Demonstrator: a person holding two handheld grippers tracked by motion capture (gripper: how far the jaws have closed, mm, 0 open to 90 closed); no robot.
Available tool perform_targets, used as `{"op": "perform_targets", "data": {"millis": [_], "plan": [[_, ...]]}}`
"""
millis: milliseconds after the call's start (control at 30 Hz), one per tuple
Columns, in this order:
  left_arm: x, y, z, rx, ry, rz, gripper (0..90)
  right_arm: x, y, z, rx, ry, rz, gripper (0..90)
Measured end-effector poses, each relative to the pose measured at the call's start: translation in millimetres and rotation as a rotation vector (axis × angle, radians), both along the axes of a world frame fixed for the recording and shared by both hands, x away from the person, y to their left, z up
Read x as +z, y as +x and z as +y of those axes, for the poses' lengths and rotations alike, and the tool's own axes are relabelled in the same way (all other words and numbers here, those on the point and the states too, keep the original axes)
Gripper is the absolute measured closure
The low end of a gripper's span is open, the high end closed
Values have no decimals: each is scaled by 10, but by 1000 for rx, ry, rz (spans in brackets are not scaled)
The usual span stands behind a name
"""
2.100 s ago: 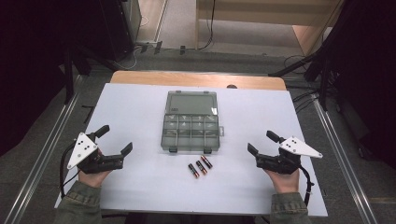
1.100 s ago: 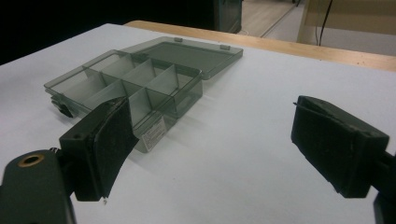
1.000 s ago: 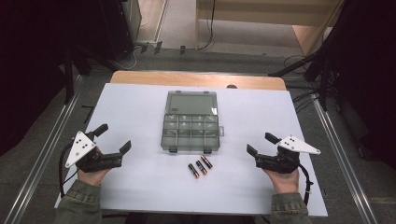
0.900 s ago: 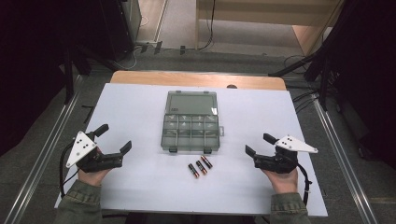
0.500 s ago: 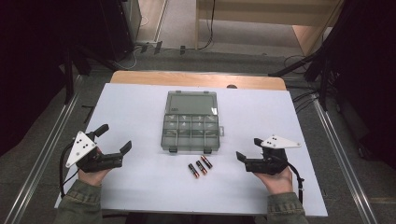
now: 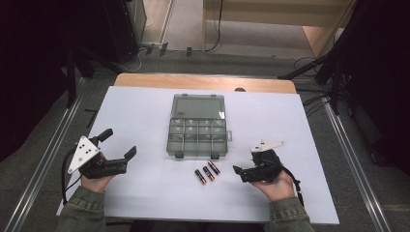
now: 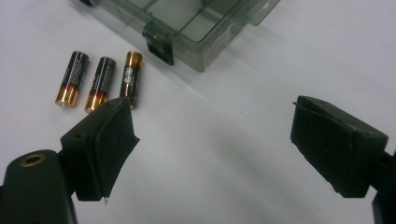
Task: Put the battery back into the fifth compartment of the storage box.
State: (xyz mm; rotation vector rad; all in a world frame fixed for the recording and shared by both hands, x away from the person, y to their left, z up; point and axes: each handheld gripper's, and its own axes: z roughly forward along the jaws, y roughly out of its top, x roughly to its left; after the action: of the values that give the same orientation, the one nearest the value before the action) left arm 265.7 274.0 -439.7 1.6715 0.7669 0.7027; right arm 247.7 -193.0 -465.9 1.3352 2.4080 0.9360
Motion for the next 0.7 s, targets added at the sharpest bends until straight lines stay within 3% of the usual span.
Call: {"op": "perform_targets", "data": {"millis": [100, 333, 700], "plan": [[1, 0, 9, -2, 4, 0, 32, 13, 26, 124, 19, -34, 48, 144], [6, 1, 20, -2, -2, -1, 31, -6, 106, 369, 43, -78, 107, 144], [3, -2, 3, -12, -5, 0, 32, -54, 190, 639, 79, -110, 133, 161]]}}
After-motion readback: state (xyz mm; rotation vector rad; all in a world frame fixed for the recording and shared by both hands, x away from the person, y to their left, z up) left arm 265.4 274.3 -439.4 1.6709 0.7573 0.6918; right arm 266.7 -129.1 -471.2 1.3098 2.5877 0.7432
